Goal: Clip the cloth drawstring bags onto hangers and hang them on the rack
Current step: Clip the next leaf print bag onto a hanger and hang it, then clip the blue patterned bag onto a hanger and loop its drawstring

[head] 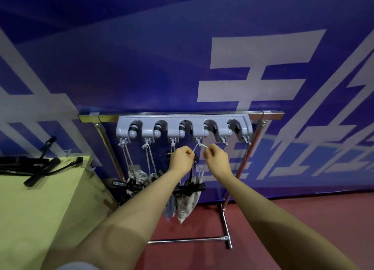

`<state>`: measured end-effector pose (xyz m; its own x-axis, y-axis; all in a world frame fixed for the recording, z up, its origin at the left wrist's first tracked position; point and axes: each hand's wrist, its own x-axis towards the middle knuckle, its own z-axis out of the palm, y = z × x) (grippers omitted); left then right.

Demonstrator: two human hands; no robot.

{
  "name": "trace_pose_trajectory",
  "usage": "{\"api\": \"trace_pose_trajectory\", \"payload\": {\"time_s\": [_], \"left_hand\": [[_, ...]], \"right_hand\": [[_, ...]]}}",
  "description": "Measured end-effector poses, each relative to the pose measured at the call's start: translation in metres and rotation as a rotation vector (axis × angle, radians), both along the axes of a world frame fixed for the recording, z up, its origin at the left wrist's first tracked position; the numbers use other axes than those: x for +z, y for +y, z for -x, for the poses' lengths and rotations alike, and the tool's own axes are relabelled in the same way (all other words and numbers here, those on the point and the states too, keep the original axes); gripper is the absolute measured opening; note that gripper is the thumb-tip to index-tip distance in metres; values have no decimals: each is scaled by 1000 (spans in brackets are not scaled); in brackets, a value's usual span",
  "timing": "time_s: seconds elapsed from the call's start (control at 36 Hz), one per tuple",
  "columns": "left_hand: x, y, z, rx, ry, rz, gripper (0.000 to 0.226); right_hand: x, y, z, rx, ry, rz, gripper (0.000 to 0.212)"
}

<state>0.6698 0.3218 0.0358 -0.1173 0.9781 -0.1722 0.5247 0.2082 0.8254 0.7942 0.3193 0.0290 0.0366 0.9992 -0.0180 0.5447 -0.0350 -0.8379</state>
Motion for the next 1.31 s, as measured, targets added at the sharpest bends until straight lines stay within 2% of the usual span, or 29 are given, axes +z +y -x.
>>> {"api": "trace_pose_trajectory", "payload": {"time_s": [0.08, 0.17, 0.33, 0.44, 0.64, 0.83, 1.0, 1.08, 1.31], "left_hand": [[-4, 2, -2, -19, -44, 48, 26], [0, -2, -3, -65, -4, 58, 18], [2, -15, 8, -61, 49, 62, 16], [8, -28, 23, -62, 75, 59, 16], [18, -64, 71, -70, 149, 32, 18], [22, -110, 139, 21, 135, -6, 14], [14, -158, 225, 112, 77, -10, 24], [17, -188, 267, 112, 97, -4, 17], [9, -237, 358, 247, 35, 18, 16]], "right_hand": [[-2, -4, 1, 19, -22, 3, 26], [-5, -6, 4, 38, -82, 11, 25], [-2, -11, 13, -14, -245, 108, 15], [2, -22, 21, -39, -338, 154, 17], [14, -49, 61, 26, -307, 117, 14], [21, -84, 123, 164, -236, 59, 11], [13, -126, 198, 217, -216, 60, 18], [8, -147, 241, 225, -182, 52, 19], [-2, -185, 339, 322, -147, 63, 19]]}}
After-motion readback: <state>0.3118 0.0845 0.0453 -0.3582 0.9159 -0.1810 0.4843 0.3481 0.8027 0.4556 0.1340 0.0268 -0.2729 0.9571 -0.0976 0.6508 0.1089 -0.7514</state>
